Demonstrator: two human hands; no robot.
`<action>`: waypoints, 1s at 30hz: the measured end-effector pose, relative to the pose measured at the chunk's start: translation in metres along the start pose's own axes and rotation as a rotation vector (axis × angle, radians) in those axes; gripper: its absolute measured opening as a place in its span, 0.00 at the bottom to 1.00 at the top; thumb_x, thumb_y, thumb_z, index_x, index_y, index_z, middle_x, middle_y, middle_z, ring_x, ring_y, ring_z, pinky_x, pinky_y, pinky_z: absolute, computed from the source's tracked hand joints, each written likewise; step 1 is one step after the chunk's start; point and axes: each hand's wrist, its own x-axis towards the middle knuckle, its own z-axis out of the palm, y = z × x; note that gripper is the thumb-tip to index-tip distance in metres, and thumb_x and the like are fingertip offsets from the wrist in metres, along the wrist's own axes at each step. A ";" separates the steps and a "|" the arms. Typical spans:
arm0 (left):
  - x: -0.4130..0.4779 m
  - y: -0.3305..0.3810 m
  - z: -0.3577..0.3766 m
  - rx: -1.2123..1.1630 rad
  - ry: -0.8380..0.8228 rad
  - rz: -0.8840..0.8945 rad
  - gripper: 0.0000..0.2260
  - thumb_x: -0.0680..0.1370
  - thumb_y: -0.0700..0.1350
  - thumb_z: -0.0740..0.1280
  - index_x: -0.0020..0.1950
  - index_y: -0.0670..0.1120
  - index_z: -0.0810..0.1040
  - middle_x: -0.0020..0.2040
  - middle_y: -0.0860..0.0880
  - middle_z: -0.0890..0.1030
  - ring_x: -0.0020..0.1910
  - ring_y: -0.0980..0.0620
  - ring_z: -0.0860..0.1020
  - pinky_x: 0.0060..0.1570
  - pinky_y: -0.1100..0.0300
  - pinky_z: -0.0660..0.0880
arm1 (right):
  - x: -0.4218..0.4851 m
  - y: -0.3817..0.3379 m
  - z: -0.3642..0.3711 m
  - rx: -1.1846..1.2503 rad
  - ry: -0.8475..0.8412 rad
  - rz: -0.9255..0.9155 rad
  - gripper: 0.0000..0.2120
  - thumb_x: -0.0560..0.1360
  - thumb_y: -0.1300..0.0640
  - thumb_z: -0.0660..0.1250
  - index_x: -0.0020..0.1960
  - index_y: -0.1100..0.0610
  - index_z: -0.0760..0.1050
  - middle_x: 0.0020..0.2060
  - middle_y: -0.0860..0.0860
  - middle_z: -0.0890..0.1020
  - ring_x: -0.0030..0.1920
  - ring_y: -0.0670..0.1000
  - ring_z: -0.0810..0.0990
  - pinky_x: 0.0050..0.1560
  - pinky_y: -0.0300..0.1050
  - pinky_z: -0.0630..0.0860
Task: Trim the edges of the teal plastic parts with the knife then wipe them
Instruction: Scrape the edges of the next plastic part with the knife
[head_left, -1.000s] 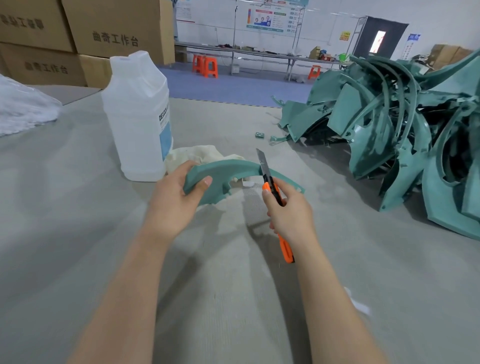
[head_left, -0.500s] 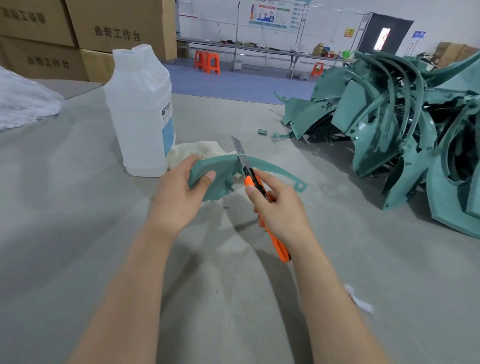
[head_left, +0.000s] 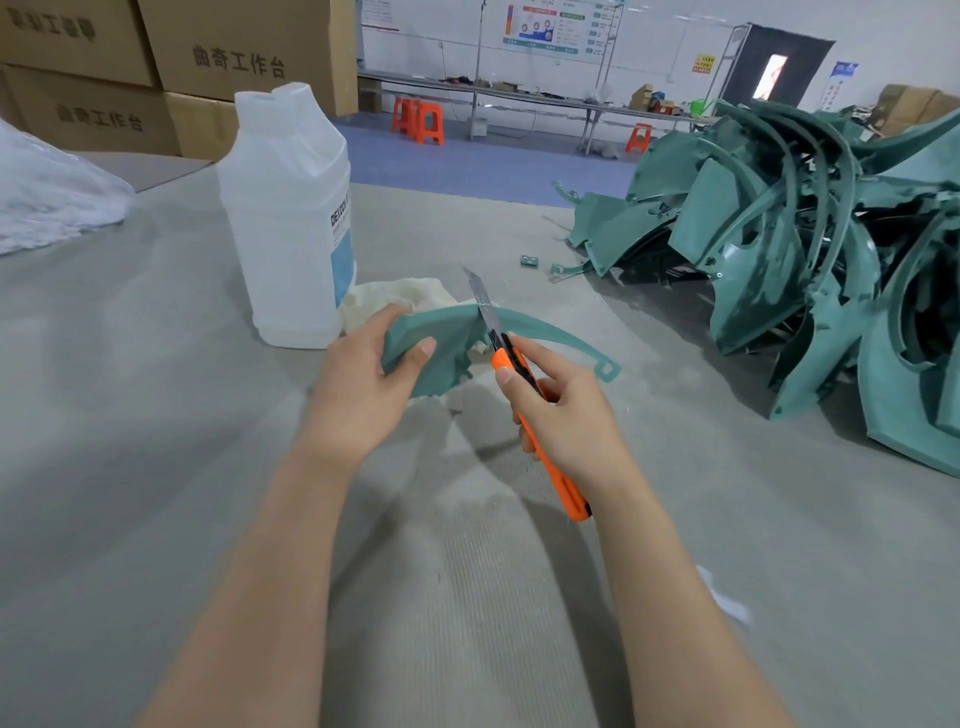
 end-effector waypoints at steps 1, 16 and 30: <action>0.000 0.000 0.000 -0.001 -0.001 0.000 0.07 0.78 0.47 0.66 0.55 0.48 0.76 0.45 0.47 0.81 0.45 0.46 0.78 0.47 0.53 0.74 | 0.000 0.000 0.000 0.005 -0.005 0.004 0.14 0.79 0.53 0.65 0.59 0.35 0.72 0.27 0.47 0.72 0.24 0.44 0.68 0.26 0.34 0.69; 0.001 -0.001 0.003 0.002 0.009 0.046 0.03 0.78 0.42 0.66 0.49 0.49 0.76 0.40 0.51 0.80 0.41 0.52 0.77 0.40 0.63 0.71 | -0.011 -0.019 0.019 0.167 -0.141 -0.061 0.15 0.79 0.56 0.66 0.61 0.41 0.76 0.26 0.45 0.72 0.23 0.46 0.66 0.24 0.35 0.67; -0.003 0.002 0.003 -0.003 0.044 0.013 0.05 0.78 0.47 0.66 0.49 0.46 0.77 0.42 0.47 0.81 0.44 0.44 0.78 0.47 0.49 0.75 | -0.003 0.000 -0.006 0.009 0.145 0.135 0.13 0.80 0.49 0.63 0.64 0.45 0.74 0.33 0.52 0.78 0.22 0.41 0.72 0.24 0.36 0.69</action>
